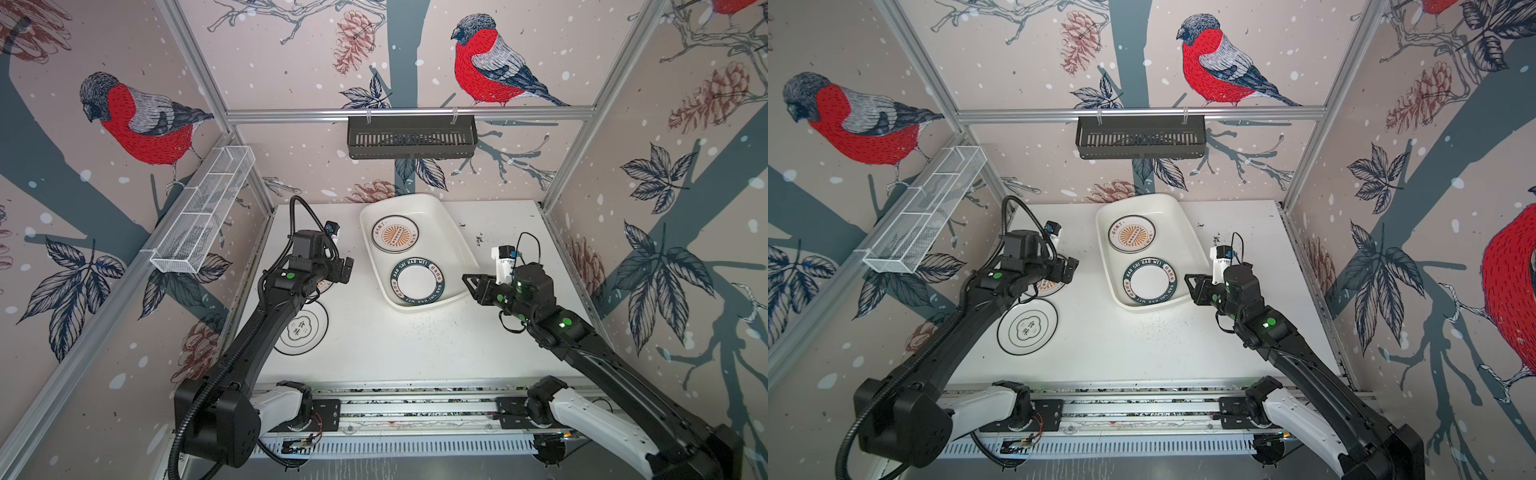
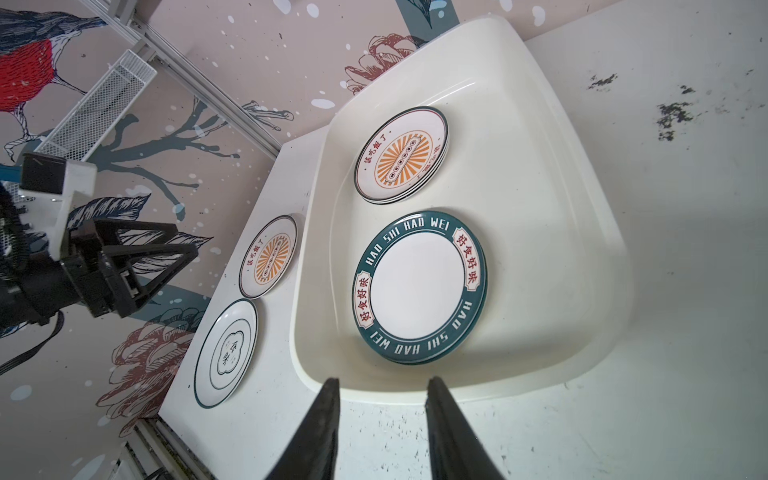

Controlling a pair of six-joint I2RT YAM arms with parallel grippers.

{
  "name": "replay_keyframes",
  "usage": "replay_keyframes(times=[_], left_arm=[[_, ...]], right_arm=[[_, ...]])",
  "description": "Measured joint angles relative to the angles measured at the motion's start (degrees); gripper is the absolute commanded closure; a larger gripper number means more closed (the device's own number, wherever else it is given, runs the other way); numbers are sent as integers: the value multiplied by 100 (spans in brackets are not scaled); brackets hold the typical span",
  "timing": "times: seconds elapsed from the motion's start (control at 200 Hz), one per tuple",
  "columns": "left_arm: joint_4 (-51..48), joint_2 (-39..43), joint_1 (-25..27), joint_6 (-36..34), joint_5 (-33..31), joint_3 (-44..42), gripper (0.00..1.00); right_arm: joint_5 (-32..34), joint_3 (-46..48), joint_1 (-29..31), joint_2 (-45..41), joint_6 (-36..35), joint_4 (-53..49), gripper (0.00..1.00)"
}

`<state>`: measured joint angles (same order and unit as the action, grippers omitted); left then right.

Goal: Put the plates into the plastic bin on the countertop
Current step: 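Lower the left gripper to the sunburst plate while the right gripper draws back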

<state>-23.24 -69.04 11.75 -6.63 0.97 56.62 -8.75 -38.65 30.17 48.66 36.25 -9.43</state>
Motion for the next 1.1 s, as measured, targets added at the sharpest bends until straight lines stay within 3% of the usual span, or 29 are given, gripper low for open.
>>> replay_keyframes(times=[0.215, 0.665, 1.101], left_arm=[[17, -422, -463, -133, -103, -46, 3], [-13, -1379, -713, -273, -61, 323, 3], [-15, -2251, -1394, 90, -7, 619, 3]], right_arm=[[63, 63, 96, 4, 107, 50, 64], [63, 11, 385, 79, 170, 105, 64], [20, 109, 568, 310, 326, 420, 64]])
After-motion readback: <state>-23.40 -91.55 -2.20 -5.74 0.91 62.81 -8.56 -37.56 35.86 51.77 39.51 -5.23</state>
